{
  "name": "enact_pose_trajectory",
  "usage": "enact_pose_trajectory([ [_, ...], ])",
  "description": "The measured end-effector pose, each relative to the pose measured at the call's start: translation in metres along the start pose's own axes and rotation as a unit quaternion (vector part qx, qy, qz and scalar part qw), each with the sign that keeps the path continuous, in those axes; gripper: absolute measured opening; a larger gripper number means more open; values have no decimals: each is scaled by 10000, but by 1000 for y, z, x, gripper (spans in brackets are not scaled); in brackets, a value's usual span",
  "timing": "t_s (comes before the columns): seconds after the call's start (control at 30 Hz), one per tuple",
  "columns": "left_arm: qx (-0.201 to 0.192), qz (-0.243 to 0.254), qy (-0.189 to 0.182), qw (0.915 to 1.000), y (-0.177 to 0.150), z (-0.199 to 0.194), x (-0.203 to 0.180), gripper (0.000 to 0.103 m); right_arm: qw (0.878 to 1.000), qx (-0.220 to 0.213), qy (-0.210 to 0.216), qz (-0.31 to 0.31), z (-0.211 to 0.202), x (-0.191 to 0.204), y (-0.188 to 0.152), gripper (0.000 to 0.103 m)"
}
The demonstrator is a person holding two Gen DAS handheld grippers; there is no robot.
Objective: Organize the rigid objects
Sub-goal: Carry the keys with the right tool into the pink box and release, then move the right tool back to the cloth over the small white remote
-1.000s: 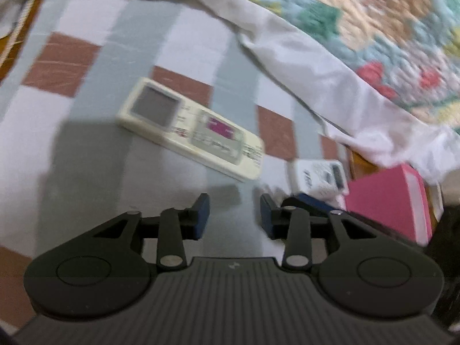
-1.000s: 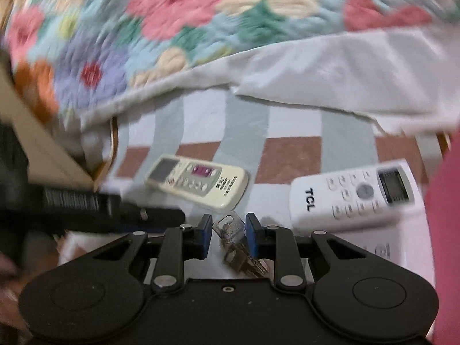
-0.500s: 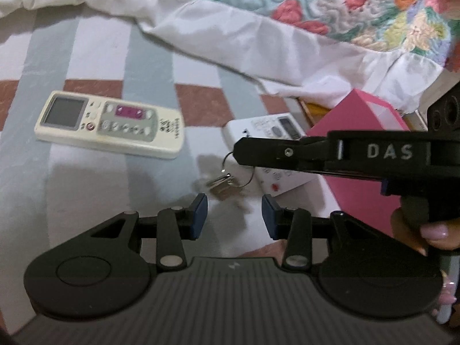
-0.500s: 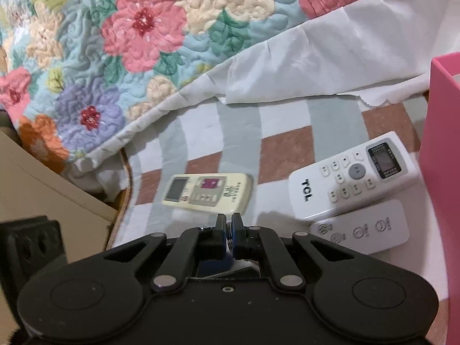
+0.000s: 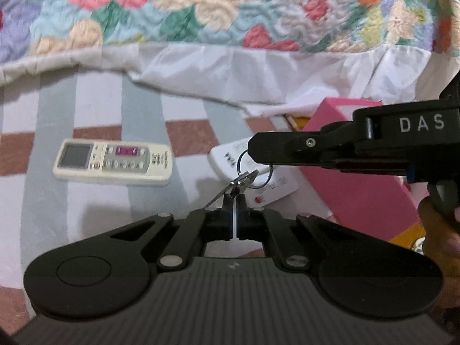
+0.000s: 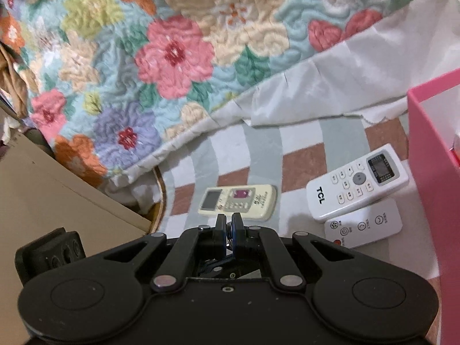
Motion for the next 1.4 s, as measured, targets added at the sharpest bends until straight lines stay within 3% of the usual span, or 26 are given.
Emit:
enact_pose_trajectory([
  [0.23, -259, 259, -271, 9990, 18, -26, -38, 0, 9993, -121, -120, -319, -48, 18, 15, 6],
  [0.43, -183, 382, -587, 9974, 23, -34, -78, 0, 9982, -222, -396, -383, -95, 14, 28, 6],
  [0.57, -211, 804, -762, 9936, 27, -36, -113, 0, 9966, -382, -608, -404, -131, 7, 39, 6],
  [0.77, -202, 986, -1217, 9874, 35, -34, -164, 0, 9912, -604, -1064, -506, -173, -6, 44, 6],
  [0.93, 41, 1424, -1424, 9795, 32, -22, -201, 0, 9871, -655, -1415, -368, -189, -30, 40, 6],
  [1.23, 928, 846, -1615, 9788, 11, 21, -201, 3, 9814, -300, -1897, 71, -173, -96, 16, 6],
  [1.33, 1019, 819, -1486, 9802, 10, 20, -193, 14, 9782, -127, -2064, 171, -168, -110, 10, 12],
  [1.4, 1023, 757, -1427, 9816, 16, 14, -185, 22, 9789, -66, -2038, -118, -171, -105, 11, 12],
])
Point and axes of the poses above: each gripper's, at about its wrist camera, not at the fingertips, and z roughly the way its jaws point, x to its left, y to its top, the point moved 8 cm from there along z, roughly the way its jaws point, and after that the axes turned 3 degrees about -x, right-handed, at the moved point
